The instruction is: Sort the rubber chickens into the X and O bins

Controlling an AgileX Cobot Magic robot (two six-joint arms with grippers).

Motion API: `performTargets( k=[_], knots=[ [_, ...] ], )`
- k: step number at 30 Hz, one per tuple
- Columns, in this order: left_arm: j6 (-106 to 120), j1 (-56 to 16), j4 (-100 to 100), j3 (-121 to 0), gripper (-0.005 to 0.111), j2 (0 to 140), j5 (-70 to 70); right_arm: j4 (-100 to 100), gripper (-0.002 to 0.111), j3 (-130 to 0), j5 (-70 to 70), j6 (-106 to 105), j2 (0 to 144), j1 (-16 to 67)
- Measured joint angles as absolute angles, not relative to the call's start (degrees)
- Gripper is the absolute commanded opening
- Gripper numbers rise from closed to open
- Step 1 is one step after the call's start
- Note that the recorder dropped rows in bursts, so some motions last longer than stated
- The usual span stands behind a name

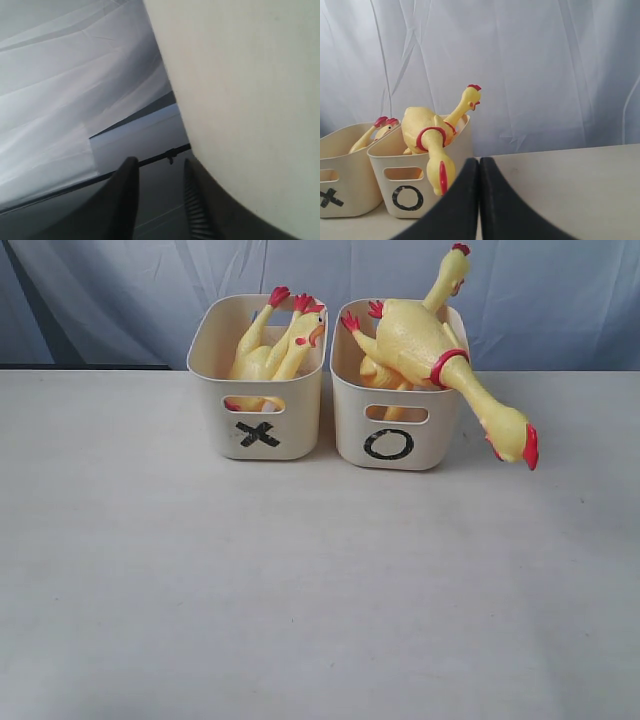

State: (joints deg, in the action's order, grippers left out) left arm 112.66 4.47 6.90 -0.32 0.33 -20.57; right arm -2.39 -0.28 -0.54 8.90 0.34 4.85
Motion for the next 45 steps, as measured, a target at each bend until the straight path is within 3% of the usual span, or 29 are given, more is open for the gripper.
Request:
performTargets(
  k=[7,15,22,30,36,45],
  knots=[
    [91.7,4.5,22.1,-0.2,0.030,0.3,-2.7,-2.4,0.000,-0.3,-1.3,8.9,0.3,4.8],
    [56.7,4.5,40.7,-0.2,0.030,0.2,0.0,-2.4,0.000,-0.3,-2.7,8.9,0.3,4.8],
    [53.4,4.5,40.9,-0.2,0.030,0.2,-0.8,-2.4,0.000,-0.3,-2.8,8.9,0.3,4.8],
    [38.6,4.5,41.4,-0.2,0.030,0.2,-11.9,-1.5,0.000,-0.3,-2.8,8.9,0.3,4.8],
    [35.3,4.5,32.1,-0.2,0.030,0.2,-14.2,-1.4,0.000,-0.3,-3.4,8.9,0.3,4.8],
    [34.7,4.5,25.2,-0.2,0.030,0.2,-14.2,-1.3,0.000,-0.1,-13.7,8.9,0.3,4.8]
  ],
)
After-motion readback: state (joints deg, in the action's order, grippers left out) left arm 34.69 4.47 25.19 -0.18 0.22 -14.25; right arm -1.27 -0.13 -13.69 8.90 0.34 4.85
